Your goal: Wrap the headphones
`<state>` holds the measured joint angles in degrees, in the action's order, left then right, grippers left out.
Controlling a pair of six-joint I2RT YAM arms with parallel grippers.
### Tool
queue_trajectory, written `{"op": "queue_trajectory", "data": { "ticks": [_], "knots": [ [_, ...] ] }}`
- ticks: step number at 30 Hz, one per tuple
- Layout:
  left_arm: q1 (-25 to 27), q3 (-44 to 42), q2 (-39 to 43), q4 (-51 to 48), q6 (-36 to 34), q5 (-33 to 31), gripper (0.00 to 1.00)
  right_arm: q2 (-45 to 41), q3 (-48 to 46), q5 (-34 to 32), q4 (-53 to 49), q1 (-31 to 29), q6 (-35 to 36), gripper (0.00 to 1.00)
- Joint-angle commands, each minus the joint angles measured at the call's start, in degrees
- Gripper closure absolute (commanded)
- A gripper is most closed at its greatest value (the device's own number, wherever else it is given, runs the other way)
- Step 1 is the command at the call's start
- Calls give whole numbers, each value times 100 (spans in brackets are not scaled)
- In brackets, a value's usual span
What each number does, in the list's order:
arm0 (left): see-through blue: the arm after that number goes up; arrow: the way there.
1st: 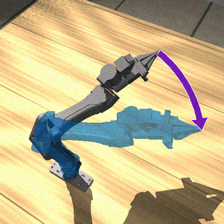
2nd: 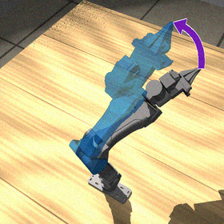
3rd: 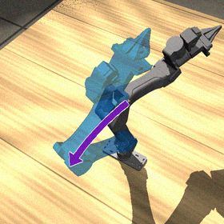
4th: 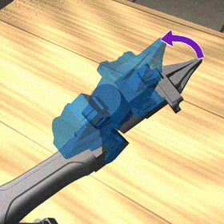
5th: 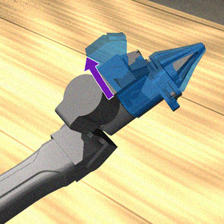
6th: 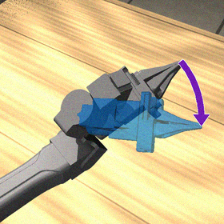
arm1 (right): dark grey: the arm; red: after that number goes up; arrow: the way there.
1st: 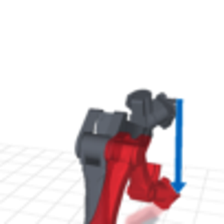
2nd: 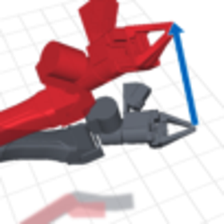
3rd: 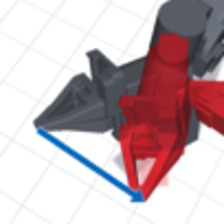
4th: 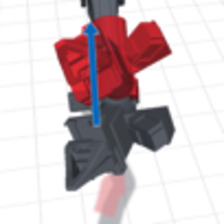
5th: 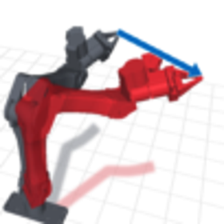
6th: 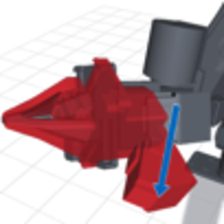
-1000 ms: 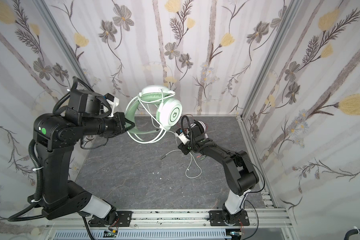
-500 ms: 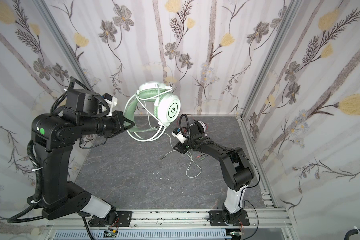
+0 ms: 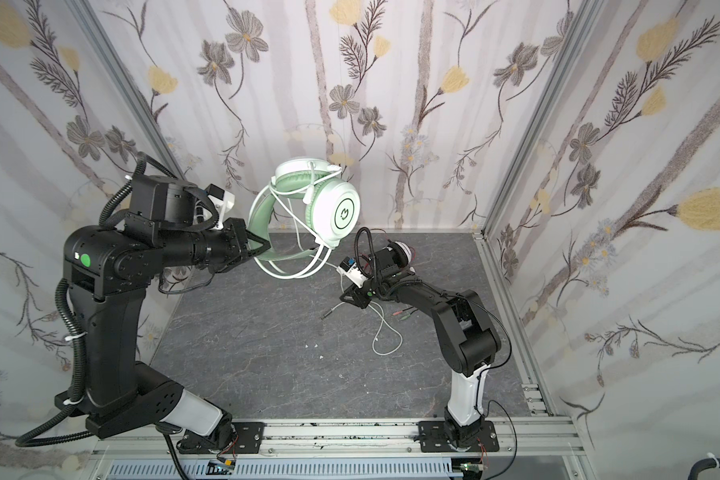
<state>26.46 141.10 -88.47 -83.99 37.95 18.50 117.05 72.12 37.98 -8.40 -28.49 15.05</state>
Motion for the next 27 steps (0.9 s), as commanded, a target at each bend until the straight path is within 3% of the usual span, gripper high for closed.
{"op": "queue_trajectory", "data": {
  "ticks": [1,3,7,9,12,15,20,27],
  "knots": [
    [-52,49,18,436,133,294,100,50,-28,216,384,-15,-151,69],
    [-86,49,29,442,147,352,100,1,-200,200,686,-55,-228,54],
    [-123,49,55,418,168,386,100,27,-303,227,1130,-104,-425,54],
    [-139,38,73,398,169,390,100,76,-322,246,1360,-105,-582,67],
    [-157,41,80,358,152,397,100,126,-408,280,1569,-100,-756,97],
    [-189,19,109,350,118,388,100,-139,-843,127,1919,-104,-966,100],
    [-265,-423,265,388,-25,292,100,-1205,-1741,-1205,1716,-119,-1635,100],
    [-456,-1268,558,666,-95,-59,100,-3408,-2612,-3660,148,-711,-2273,100]
  ]
}}
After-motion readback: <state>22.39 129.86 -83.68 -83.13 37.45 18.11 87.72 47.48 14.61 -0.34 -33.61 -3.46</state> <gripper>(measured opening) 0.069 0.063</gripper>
